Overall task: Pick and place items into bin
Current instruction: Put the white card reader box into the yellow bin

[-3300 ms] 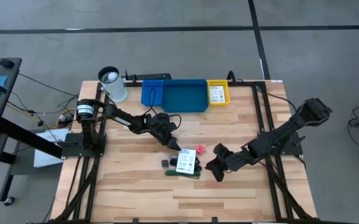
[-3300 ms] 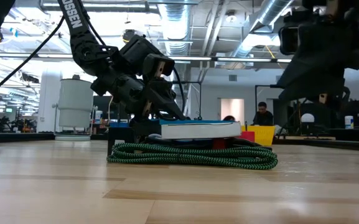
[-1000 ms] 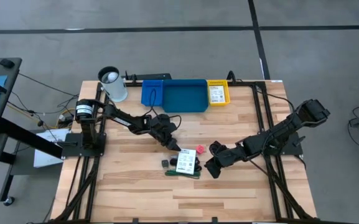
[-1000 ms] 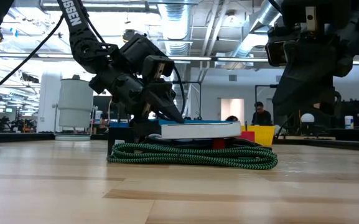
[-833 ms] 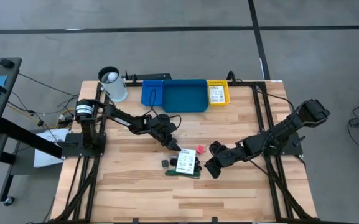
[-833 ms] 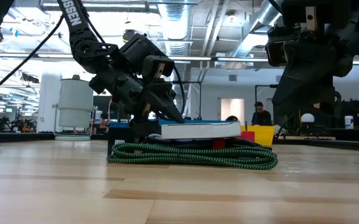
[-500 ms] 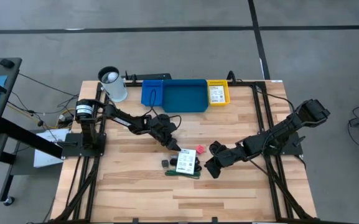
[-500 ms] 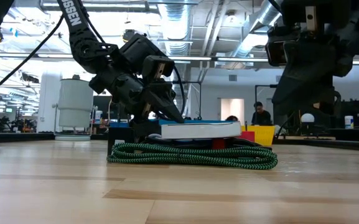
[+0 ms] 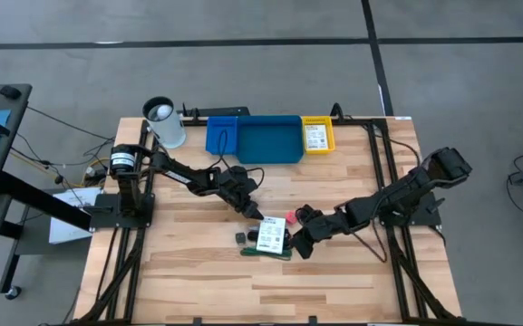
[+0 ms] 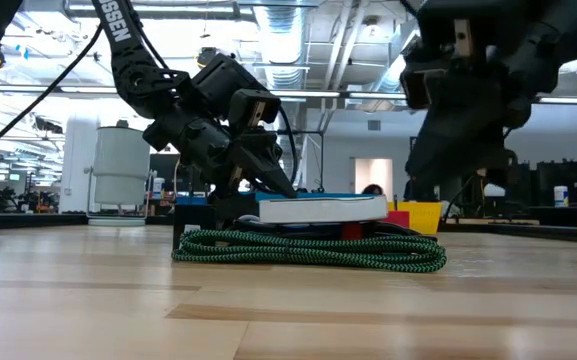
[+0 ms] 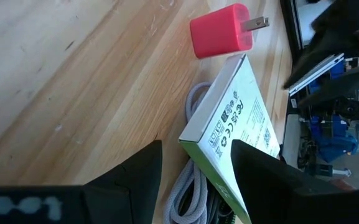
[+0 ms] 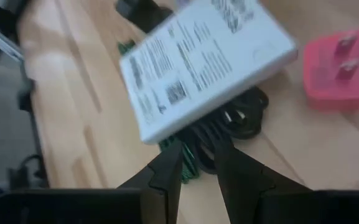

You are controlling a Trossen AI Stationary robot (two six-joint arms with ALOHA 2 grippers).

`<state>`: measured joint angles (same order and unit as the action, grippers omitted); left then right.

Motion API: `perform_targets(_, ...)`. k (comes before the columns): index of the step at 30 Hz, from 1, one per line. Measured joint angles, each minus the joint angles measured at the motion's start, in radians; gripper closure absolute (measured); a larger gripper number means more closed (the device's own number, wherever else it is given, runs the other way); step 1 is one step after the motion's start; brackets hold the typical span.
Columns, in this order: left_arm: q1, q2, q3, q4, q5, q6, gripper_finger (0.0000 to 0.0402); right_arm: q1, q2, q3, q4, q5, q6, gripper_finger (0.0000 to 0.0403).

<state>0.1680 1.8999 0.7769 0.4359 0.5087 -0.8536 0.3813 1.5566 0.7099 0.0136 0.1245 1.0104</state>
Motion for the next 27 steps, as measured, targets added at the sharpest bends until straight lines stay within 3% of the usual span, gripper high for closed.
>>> perform_targets(7,0.0,0.0,0.0,0.003,0.001,-0.002,0.022,0.002,0.086,0.063,-0.007,-0.012,-0.027,0.0312)
perform_targets(27,-0.005,0.002,0.015,0.007,-0.001,-0.005,0.022,0.002,0.086,0.067,-0.014,-0.014,-0.04,0.0312)
